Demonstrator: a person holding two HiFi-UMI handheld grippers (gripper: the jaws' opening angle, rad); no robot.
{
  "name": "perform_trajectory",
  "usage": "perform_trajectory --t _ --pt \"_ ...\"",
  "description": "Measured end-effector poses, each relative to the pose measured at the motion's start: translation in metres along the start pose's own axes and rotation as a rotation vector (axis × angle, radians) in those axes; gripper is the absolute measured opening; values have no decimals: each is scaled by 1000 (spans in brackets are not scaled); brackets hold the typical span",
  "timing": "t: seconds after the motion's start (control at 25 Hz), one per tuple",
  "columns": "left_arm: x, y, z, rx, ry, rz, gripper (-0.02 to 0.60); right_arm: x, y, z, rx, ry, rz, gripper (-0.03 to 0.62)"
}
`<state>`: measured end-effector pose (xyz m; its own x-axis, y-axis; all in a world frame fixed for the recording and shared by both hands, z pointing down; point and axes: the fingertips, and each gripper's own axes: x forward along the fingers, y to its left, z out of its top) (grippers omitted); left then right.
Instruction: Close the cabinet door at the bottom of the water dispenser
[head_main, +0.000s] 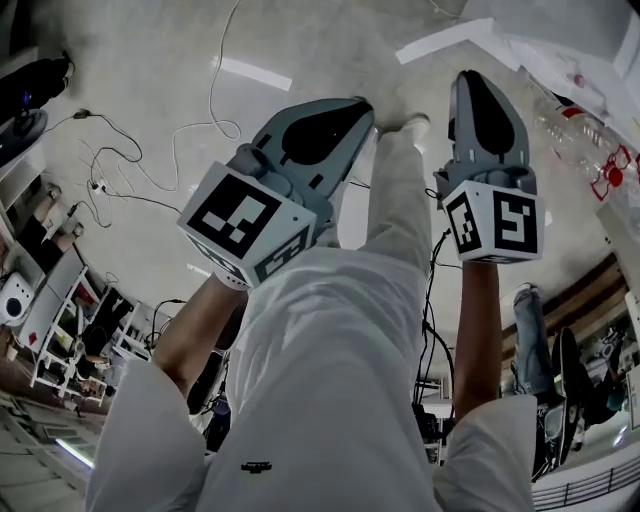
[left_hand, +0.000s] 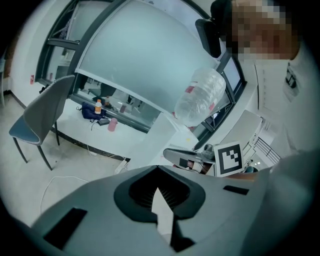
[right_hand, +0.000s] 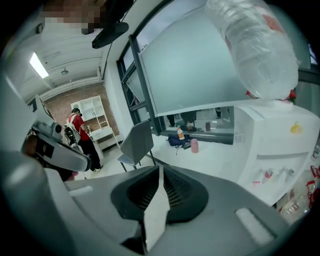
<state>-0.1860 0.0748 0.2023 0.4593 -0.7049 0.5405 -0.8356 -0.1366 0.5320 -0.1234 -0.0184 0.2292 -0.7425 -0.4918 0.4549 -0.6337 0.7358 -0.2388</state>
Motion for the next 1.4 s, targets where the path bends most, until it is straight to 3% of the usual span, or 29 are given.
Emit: perform_trajectory --t 0.8,1.08,1.4 --pt "65 65 -77 -64 48 70 2 59 -37 -122 52 140 -5 61" --pt "85 75 -86 -82 19 67 2 84 -44 -170 67 213 5 139" --pt "87 85 -98 -101 23 85 2 107 -44 -217 51 289 29 167"
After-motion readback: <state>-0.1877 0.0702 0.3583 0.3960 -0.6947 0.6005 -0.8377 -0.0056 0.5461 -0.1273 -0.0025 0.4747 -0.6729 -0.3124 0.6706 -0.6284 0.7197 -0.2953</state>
